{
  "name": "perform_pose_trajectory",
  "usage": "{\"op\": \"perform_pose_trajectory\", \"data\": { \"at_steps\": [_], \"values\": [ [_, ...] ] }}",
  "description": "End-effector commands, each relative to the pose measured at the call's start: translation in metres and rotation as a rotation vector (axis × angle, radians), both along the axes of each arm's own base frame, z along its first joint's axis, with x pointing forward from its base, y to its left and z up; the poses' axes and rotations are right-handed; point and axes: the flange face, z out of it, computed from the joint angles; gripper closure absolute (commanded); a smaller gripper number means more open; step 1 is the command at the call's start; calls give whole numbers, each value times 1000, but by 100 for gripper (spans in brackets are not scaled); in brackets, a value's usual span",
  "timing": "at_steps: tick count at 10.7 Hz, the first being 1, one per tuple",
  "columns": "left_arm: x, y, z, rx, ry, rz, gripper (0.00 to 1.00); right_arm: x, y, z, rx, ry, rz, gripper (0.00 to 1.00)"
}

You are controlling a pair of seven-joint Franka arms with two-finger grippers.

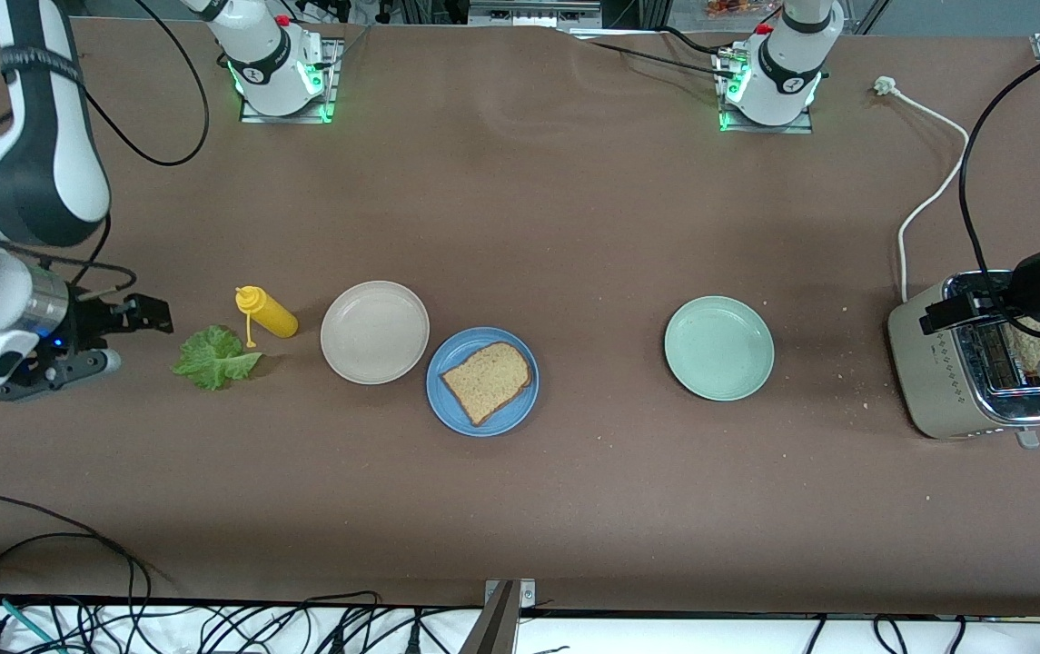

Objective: Make sandwich in blue plate with both arms
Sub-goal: 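Reach the right gripper down to the green lettuce leaf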

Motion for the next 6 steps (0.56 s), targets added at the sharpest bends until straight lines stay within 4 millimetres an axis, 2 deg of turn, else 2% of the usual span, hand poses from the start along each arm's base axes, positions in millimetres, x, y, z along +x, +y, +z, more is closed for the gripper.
{"op": "perform_pose_trajectory", "data": {
  "at_steps": [1, 3, 6],
  "values": [
    [-6, 3, 4, 27, -4, -24, 0, 9, -35, -45, 27, -38, 83, 0],
    [-6, 2, 4, 27, -6, -26, 0, 13, -43, -75, 31, -22, 89, 0],
    [-6, 3, 3, 27, -4, -24, 0, 23, -57, -139, 33, -24, 105, 0]
  ]
}}
